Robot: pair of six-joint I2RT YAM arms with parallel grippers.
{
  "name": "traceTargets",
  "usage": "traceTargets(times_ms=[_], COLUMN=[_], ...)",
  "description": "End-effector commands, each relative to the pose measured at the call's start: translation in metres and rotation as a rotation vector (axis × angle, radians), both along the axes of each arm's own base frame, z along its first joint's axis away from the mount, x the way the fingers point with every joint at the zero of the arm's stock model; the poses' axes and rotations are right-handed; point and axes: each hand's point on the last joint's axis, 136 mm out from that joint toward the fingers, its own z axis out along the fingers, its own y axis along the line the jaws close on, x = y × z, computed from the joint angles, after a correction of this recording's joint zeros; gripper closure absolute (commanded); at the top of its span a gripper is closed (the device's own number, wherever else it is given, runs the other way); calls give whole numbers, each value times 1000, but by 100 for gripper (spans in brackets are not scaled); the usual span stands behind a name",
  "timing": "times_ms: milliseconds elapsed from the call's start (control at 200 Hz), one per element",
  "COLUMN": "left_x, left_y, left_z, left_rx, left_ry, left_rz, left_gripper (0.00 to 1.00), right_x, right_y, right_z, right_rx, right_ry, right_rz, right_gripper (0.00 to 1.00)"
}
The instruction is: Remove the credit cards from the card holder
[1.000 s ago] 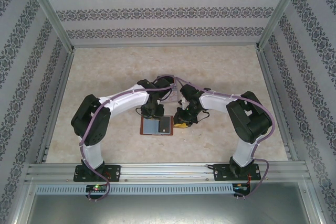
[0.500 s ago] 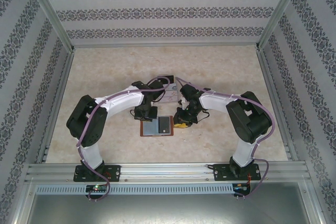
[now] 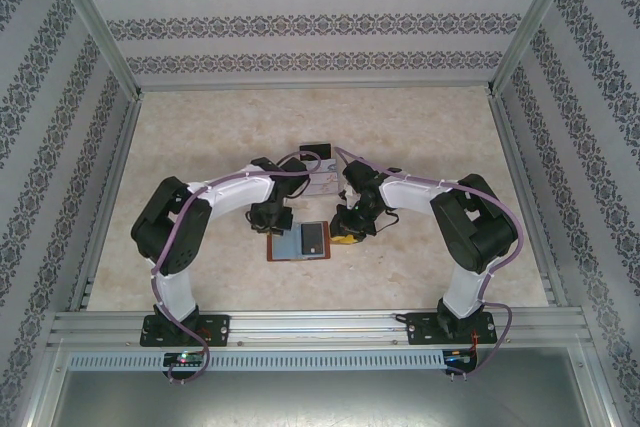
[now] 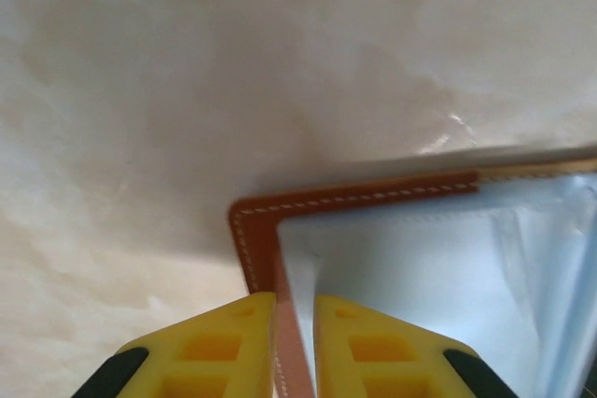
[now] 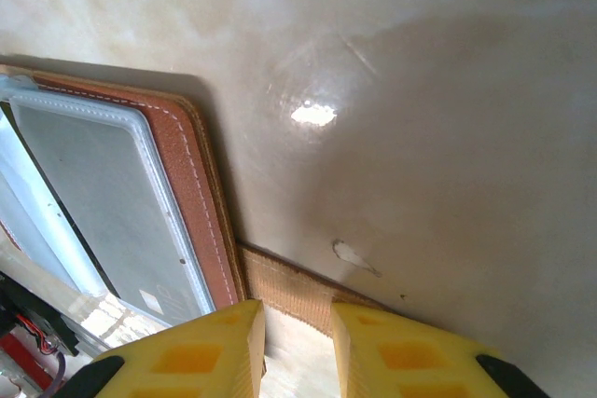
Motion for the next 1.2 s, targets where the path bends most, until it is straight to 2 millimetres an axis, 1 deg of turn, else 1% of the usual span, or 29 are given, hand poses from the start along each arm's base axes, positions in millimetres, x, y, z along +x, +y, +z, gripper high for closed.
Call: traceTargets(times_ms=[0,125,195,320,425,565,675,799,964,1194], left_x=[0,6,11,17,18,14,12,9,4,3], left_y=[21,23,18,-7,-32,-59,-70,-74,-79,-86], left_z=[15,28,35,46,49,47,42,35,27,22], left_rx=[50,31,-3,-147,-295,-454,-523,-542,-556,-587], left_ry=[-15,-46,-70,-101,-102,-66,-44,-24,-3,7], left_rz=[-5,5,11,33,60,97,123,135,145,161], left_gripper=[82,82,82,81,81,81,81,82,82,83], right_x=[-12,-8,-6,-5,-2,0,3,4,8,10], right_y=[-15,-13,-12,-7,0,7,16,25,34,42], right_z=[-14,-4,0,7,13,20,25,28,29,20], right_rx=[-84,-77,-74,-48,-14,16,50,74,88,92], right_ry=[32,13,1,-5,-12,-22,-27,-29,-31,-17], right_rz=[4,2,2,-3,-7,-9,-6,7,14,24], right_gripper=[71,71,71,71,72,79,79,83,82,80])
